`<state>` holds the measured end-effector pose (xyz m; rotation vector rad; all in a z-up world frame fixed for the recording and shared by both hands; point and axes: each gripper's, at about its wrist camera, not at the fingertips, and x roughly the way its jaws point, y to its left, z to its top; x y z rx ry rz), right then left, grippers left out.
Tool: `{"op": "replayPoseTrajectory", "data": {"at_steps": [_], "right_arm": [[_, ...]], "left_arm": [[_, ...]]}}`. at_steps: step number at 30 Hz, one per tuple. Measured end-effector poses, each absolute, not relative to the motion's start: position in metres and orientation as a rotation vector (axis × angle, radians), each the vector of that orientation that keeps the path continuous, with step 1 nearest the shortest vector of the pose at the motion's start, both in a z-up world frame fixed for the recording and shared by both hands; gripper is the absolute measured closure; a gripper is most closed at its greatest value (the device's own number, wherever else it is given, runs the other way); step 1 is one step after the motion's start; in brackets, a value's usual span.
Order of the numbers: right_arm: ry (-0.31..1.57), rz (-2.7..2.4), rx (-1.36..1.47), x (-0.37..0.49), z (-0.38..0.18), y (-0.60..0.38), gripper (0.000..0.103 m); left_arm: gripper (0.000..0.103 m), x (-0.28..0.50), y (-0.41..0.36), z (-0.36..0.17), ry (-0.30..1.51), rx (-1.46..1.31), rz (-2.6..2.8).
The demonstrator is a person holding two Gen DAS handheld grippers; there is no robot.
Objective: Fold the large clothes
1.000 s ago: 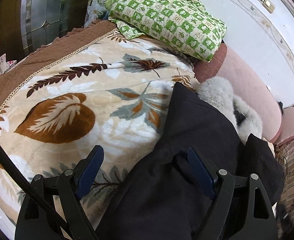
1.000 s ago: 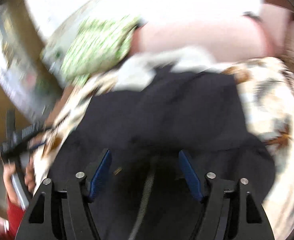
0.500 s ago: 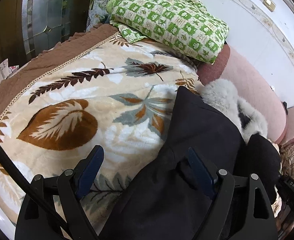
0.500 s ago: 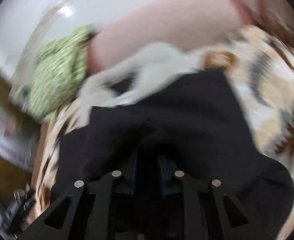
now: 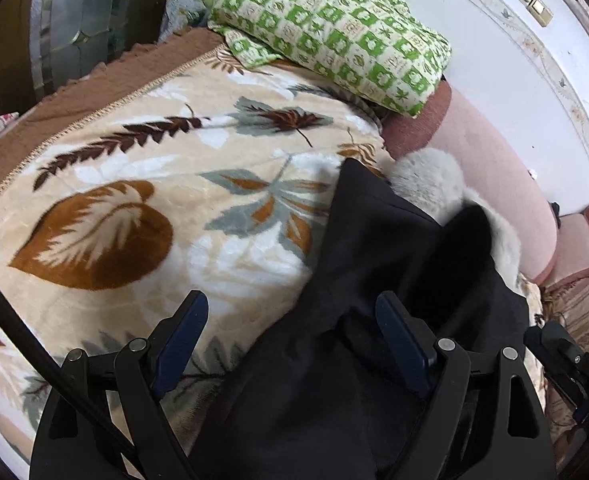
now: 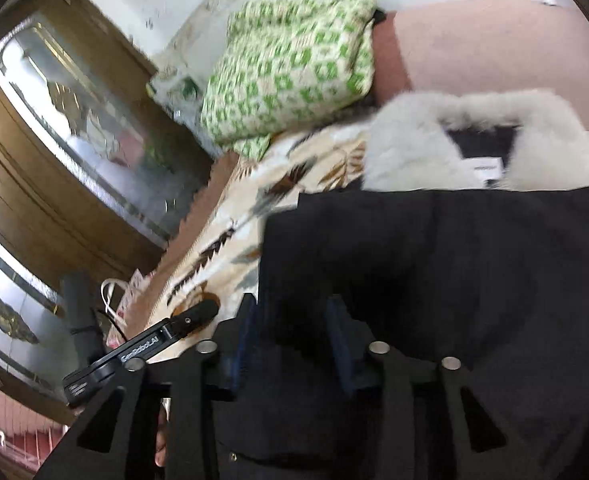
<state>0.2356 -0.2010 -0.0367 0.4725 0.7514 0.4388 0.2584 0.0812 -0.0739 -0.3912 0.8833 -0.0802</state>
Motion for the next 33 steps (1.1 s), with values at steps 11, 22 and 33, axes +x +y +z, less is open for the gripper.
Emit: {"op": "replayPoseTrajectory", "data": {"at_steps": [11,22,33], "right_arm": [[0.867,0.233,0.344,0.302,-0.080,-0.191,0.061],[0.909,0.221,0.304,0.306,-0.089,-0.187,0.057],[0.974,-0.150,0.477,0.157,-0.112,-0.360,0.050]], "left_arm": [[0.018,0.258,0.074,-0.076,0.875,-0.325,-0.036],[0.018,0.262,0.063,-0.084,0.910,-0.265,-0.056],[0.018,0.249,0.038,-0.099,0.976,-0.165,-0.123]]}}
